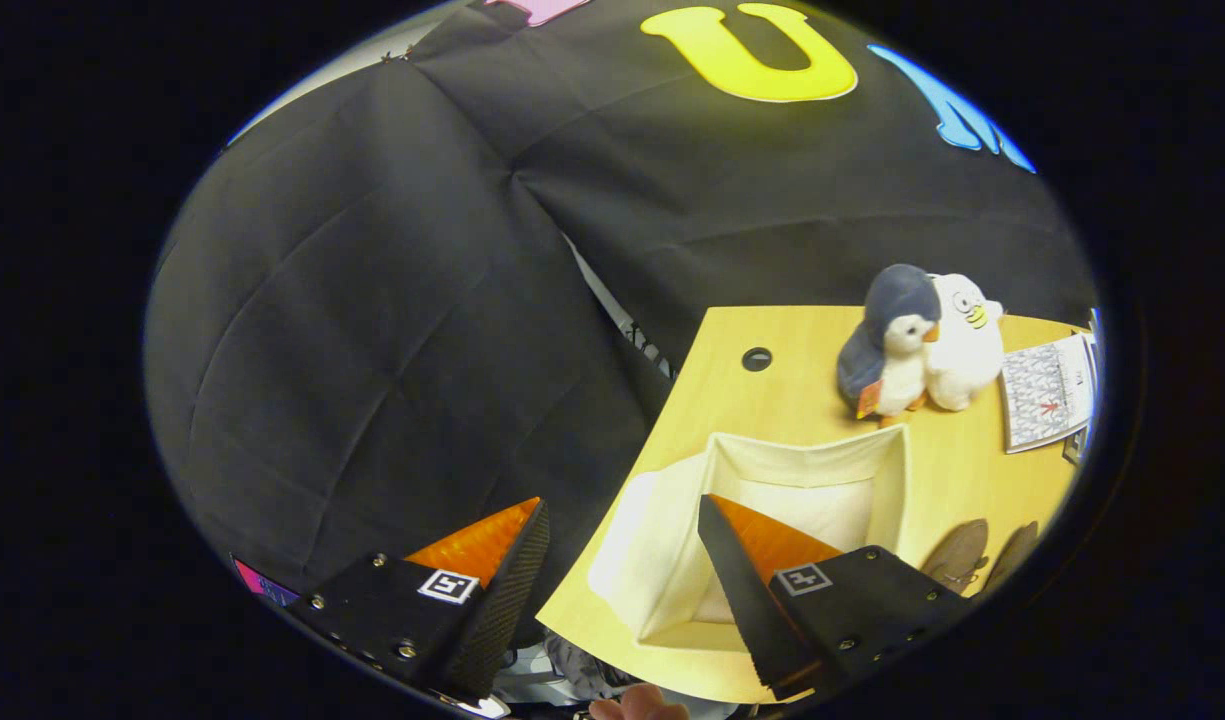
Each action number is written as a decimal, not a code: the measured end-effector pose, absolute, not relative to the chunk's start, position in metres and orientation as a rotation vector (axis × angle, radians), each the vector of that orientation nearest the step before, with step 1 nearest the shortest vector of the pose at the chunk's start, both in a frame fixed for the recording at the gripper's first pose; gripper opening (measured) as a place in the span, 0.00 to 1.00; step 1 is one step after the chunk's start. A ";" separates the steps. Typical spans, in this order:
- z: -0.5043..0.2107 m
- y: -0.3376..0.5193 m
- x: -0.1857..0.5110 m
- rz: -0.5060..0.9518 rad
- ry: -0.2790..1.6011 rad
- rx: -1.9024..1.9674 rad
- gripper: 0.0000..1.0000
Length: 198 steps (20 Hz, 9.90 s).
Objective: Open the storage box then place both shoes into the box .Put the left shoe in first, then the right shoe, with the right side of both shoes facing outward in a uniform manner.
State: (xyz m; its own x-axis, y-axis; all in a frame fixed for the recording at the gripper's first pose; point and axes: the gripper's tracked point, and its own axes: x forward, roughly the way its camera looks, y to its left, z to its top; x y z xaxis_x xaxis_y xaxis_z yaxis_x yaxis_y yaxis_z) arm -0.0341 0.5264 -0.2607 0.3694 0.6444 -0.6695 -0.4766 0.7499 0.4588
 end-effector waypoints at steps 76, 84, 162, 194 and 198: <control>-0.312 0.376 -0.006 0.717 1.226 -0.085 0.00; -0.371 0.444 -0.014 0.794 1.278 -0.298 0.00; -0.477 0.016 -0.061 0.326 1.493 -0.129 0.00; -0.377 0.432 -0.010 0.802 1.231 -0.375 0.00; -0.395 0.448 -0.019 0.820 1.274 -0.344 0.01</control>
